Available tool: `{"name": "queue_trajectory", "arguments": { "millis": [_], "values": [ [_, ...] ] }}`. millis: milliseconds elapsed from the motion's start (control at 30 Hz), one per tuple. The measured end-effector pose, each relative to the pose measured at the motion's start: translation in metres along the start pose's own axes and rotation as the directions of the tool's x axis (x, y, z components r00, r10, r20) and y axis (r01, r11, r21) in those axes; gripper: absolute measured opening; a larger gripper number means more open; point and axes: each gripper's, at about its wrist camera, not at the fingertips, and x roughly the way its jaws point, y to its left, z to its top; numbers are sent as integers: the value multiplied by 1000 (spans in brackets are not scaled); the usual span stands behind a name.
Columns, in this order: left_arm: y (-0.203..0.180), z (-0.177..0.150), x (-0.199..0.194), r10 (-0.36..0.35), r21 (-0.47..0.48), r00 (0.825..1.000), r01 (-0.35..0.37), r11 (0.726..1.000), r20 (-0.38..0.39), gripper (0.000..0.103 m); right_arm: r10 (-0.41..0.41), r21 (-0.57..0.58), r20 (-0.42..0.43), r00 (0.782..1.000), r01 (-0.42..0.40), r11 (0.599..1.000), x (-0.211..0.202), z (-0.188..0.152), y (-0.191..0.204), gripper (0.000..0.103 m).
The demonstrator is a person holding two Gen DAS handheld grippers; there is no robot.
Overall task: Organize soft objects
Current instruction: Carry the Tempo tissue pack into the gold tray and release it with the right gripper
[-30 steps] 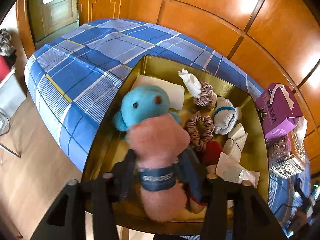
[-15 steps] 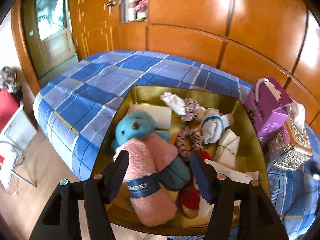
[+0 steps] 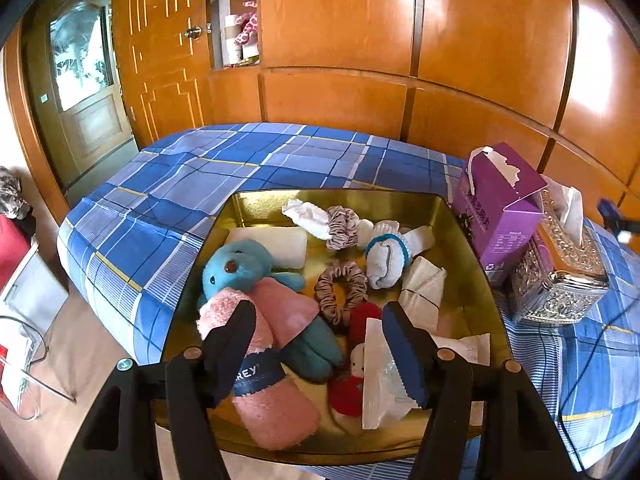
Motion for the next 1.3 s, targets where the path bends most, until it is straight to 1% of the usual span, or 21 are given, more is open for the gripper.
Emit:
{"name": "queue_trajectory", "arguments": {
  "millis": [67, 167, 400, 500, 600, 667, 733, 933, 1033, 1167, 1200, 1267, 1300],
  "values": [
    [0, 0, -1, -3, 1, 1000, 3, 1000, 3, 66, 34, -32, 22, 999, -34, 999, -9, 15, 20, 52],
    [-1, -1, -2, -5, 7, 1000, 5, 1000, 7, 66, 62, -72, 41, 997, -59, 996, -16, 33, 43, 52],
    [-6, -4, -2, -15, 23, 1000, 15, 1000, 10, 66, 102, -139, 29, 994, -97, 985, -16, 76, 100, 52],
    [-6, -4, -2, -17, 21, 1000, 17, 1000, 9, 66, 150, -172, 45, 988, -140, 975, -21, 87, 127, 52],
    [-4, -4, -1, -16, 20, 1000, 16, 1000, 10, 66, 222, -229, 61, 973, -203, 952, -34, 92, 161, 52],
    [-3, -4, -1, -14, 12, 1000, 14, 1000, 8, 66, 289, -280, 65, 955, -261, 924, -46, 86, 186, 52],
    [-1, -4, 0, -11, 9, 1000, 11, 1000, 7, 66, 337, -325, 59, 940, -301, 896, -56, 77, 209, 52],
    [3, -3, 0, -1, -5, 1000, 1, 1000, 10, 66, 447, -415, 30, 894, -396, 819, -79, 46, 258, 52],
    [4, -3, 0, 6, -10, 1000, -6, 1000, 12, 66, 492, -435, 4, 871, -441, 785, -89, 29, 273, 52],
    [5, -3, -1, 13, -13, 1000, -13, 1000, 14, 66, 538, -449, -58, 841, -503, 738, -98, 3, 283, 52],
    [6, -3, -1, 14, -14, 1000, -14, 1000, 15, 66, 544, -442, -79, 836, -518, 732, -98, -1, 283, 52],
    [6, -3, -1, 19, -18, 1000, -18, 1000, 17, 66, 571, -408, -137, 810, -571, 712, -95, -14, 286, 52],
    [7, -3, -1, 21, -20, 1000, -21, 1000, 18, 66, 576, -405, -144, 805, -579, 708, -94, -19, 287, 52]
  ]
}}
